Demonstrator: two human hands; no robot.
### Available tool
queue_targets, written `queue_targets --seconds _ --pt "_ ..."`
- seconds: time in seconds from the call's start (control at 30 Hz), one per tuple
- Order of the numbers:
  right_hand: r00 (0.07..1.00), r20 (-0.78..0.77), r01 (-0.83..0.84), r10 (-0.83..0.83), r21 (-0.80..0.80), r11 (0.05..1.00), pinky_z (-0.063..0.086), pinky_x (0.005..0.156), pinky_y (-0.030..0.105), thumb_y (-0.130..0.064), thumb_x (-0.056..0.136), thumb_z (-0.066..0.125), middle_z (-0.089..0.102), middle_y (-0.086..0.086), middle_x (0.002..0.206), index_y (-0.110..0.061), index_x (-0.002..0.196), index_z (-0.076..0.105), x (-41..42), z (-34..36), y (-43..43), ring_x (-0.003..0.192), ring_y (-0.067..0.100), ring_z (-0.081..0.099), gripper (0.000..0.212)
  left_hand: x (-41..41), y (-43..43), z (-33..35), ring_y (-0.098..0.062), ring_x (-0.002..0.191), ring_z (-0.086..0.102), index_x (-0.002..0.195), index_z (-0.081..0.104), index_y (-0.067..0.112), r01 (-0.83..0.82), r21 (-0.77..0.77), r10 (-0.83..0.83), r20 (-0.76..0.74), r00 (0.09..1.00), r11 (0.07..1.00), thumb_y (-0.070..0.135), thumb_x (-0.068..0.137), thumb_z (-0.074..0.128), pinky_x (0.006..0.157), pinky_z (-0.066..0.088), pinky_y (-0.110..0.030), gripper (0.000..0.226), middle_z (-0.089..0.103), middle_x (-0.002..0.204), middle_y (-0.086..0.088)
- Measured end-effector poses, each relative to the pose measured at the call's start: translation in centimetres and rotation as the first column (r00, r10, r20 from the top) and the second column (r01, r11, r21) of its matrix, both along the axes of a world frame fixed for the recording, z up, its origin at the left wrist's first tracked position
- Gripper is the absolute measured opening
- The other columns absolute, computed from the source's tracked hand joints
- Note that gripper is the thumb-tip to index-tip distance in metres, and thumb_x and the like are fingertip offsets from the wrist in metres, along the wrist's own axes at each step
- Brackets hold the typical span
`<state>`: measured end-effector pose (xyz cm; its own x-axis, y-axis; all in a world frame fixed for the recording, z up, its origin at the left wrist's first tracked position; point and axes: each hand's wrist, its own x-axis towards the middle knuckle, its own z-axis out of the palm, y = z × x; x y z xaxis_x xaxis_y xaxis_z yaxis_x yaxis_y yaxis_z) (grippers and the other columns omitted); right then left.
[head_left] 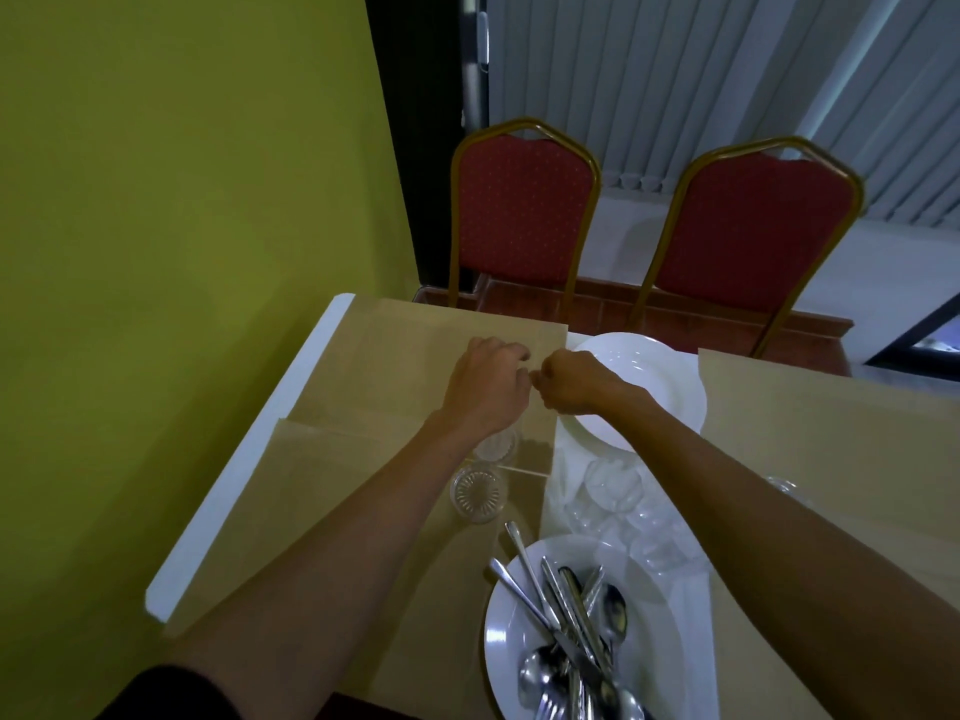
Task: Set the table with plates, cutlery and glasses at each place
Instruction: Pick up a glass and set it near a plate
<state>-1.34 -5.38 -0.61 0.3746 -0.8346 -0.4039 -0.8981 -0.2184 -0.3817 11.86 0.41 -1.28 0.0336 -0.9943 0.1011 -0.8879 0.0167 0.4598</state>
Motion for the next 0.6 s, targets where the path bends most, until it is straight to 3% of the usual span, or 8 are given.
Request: queue_targets --seconds 0.13,0.27,0.37,0.6 --pt "1.000 -0.014 0.028 -0.028 0.040 0.999 0.056 0.089 0.042 -0.032 0.103 0.046 0.073 0.016 0.104 -0.001 0.112 0.067 -3.9 1.0 -0.4 0.090 0.029 0.070 0.039 -2.7 -0.4 -0.1 -0.022 0.121 0.047 0.124 0.068 0.015 0.090 0.010 -0.090 -0.055 0.994 0.996 0.017 0.097 0.050 0.101 0.045 -0.039 0.033 0.066 0.124 -0.004" --pt "0.982 0.113 0.127 -0.152 0.208 0.970 0.053 0.076 0.032 -0.025 0.101 0.052 0.075 0.013 0.102 -0.001 0.112 0.068 -7.6 1.7 -0.9 0.088 0.026 0.074 0.031 -5.2 -1.4 -1.5 -0.023 0.120 0.052 0.118 0.071 0.017 0.135 0.070 -0.129 -0.082 0.988 0.988 0.017 0.094 0.051 0.099 0.050 -0.043 0.031 0.068 0.122 -0.004" --pt "0.962 0.164 0.178 -0.219 0.234 0.956 0.051 0.074 0.031 -0.028 0.101 0.052 0.075 0.011 0.102 -0.004 0.115 0.066 -10.3 1.5 -1.3 0.086 0.023 0.075 0.031 -6.9 -2.7 -2.1 -0.023 0.120 0.055 0.118 0.071 0.017 0.118 0.109 -0.109 -0.087 0.990 0.987 0.018 0.095 0.053 0.100 0.050 -0.042 0.030 0.067 0.123 -0.004" --pt "0.961 0.062 0.255 -0.271 0.194 0.947 0.055 0.070 0.035 -0.030 0.099 0.053 0.071 0.021 0.108 0.005 0.114 0.067 -15.9 -1.0 -2.7 0.092 0.033 0.074 0.040 -8.8 -4.8 -4.3 -0.025 0.123 0.057 0.124 0.068 0.012 0.066 0.315 -0.032 -0.111 0.993 0.947 0.017 0.092 0.055 0.105 0.048 -0.040 0.035 0.064 0.132 -0.008"
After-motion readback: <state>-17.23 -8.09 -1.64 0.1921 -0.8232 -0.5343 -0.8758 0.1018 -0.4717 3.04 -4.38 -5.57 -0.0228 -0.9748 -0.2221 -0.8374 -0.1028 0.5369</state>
